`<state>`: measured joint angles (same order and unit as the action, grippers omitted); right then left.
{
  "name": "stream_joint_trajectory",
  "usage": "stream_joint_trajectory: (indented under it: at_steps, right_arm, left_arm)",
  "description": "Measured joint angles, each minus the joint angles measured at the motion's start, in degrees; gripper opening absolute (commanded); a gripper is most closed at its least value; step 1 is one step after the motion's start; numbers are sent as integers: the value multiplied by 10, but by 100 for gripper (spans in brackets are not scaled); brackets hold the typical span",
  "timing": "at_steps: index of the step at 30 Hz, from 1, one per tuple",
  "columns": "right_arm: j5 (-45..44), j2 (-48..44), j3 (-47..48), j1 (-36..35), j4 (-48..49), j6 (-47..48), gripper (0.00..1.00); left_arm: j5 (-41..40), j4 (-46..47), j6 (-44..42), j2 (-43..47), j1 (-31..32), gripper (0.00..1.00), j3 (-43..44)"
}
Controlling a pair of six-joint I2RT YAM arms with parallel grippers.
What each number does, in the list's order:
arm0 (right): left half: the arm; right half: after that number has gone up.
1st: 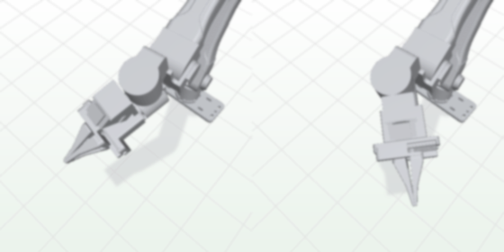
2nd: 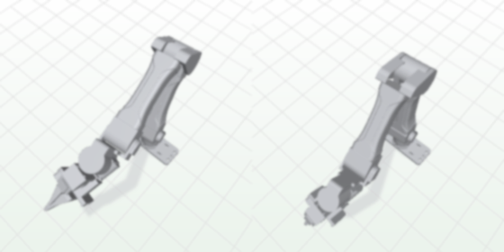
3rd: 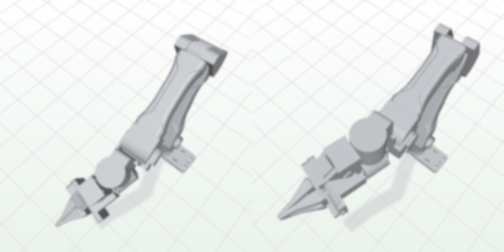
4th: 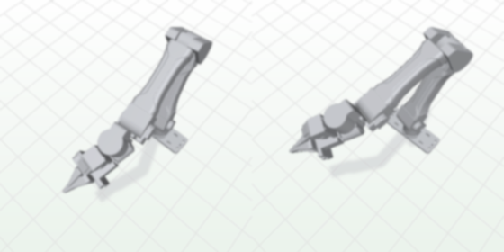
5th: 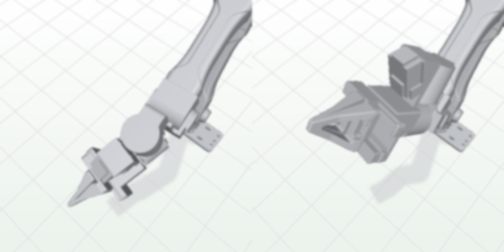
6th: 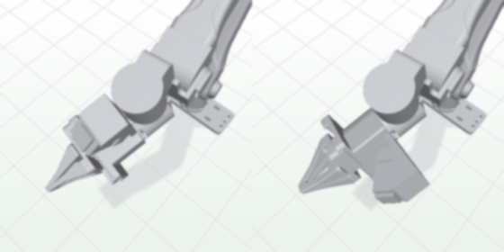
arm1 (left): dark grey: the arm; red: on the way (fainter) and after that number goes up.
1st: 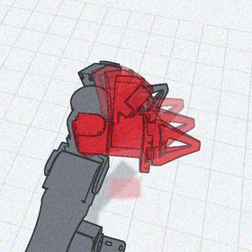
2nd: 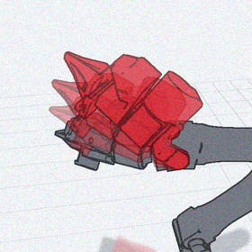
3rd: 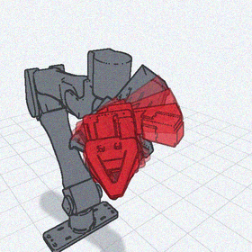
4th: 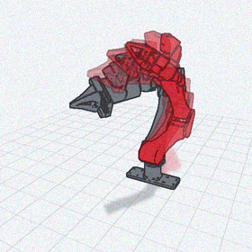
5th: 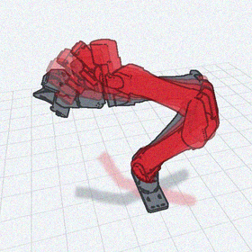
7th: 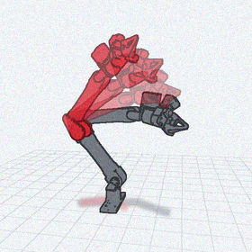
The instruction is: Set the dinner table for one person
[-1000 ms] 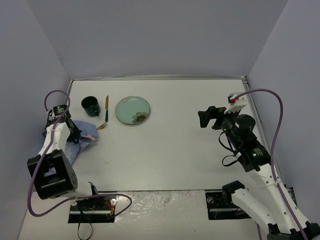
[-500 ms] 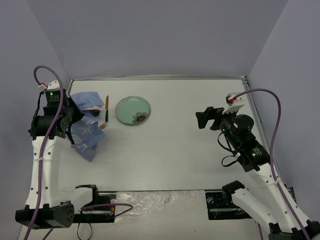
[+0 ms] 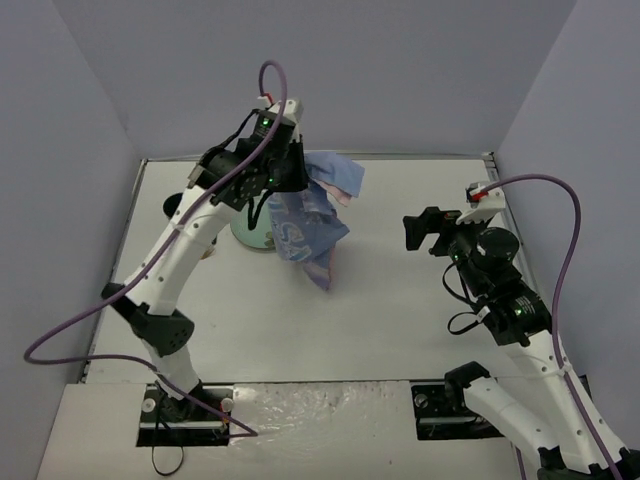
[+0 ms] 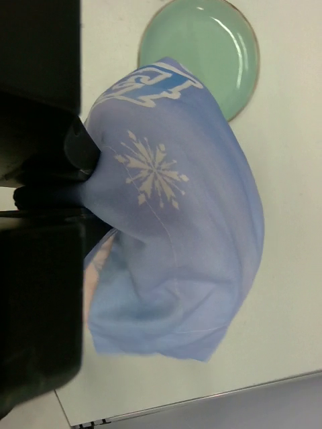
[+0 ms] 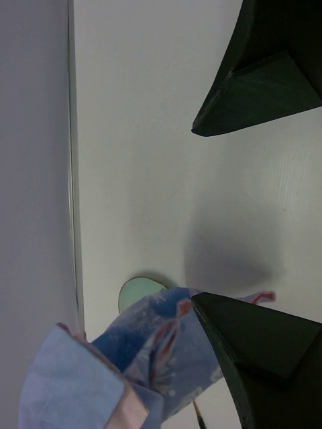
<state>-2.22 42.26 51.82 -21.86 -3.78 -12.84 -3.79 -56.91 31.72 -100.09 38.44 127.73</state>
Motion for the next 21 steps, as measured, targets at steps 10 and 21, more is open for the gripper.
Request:
stream_joint_trajectory:
  at_steps: [10,21]
  right_arm:
    - [-83,-43,24,0,-55,18,100]
    - [-111,-41,36,0,-75,17,100]
  left_arm:
    - [38,27,-13,-137,68,0,177]
    - [199,118,38,-100,122,0,62]
